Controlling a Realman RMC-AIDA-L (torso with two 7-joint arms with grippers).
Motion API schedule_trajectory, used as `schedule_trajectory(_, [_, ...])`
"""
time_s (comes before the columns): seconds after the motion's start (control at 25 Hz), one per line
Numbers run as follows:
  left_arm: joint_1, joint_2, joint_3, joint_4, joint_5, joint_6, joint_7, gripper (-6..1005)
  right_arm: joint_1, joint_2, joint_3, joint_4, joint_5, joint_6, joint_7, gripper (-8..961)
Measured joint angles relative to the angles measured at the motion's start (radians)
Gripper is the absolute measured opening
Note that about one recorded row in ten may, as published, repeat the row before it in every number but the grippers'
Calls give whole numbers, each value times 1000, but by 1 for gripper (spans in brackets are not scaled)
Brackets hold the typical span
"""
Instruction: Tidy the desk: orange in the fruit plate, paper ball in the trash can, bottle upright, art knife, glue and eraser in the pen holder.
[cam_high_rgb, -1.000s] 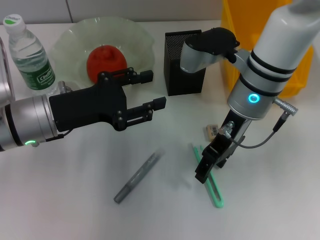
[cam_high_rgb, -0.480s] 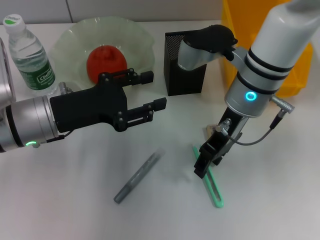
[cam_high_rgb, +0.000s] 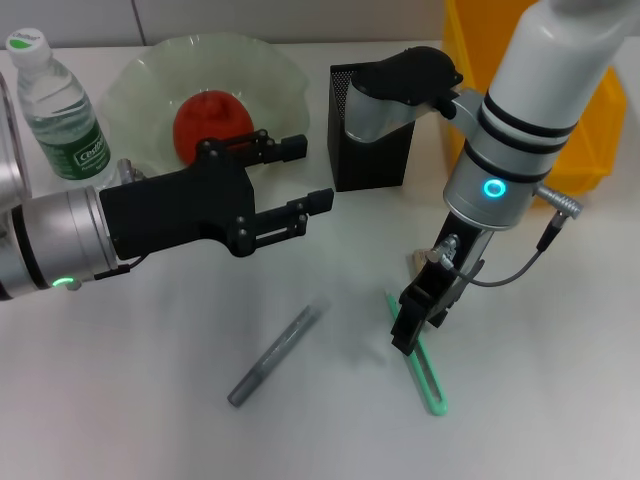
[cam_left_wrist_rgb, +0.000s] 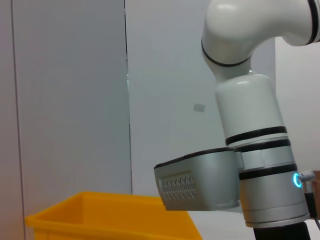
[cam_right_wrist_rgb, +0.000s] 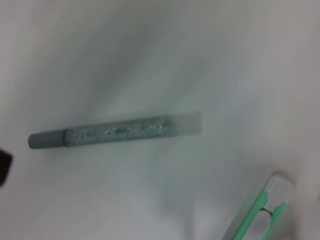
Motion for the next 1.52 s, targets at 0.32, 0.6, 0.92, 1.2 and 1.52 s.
schedule_trajectory(0.32, [-16,-2,5,-19,-5,-33,2,624,-4,0,-10,3,0,14,-5,579])
schedule_trajectory(0.6, [-37,-3,3,-55,-17,-36,25,624,-8,0,-27,8,2,30,-11,579])
schedule_trajectory(0.92, [-38,-3,6,-62,-37,-37,25,624,-9,0,-27,8,2,45,-17,579])
schedule_trajectory(1.2, [-39,-3,8,-64,-41,-38,25,624,-11,0,-26,19,17,66,-18,578])
schedule_trajectory(1.52, [-43,-3,9,-70,-41,-38,39,624,-12,-1,-26,35,27,88,-18,578])
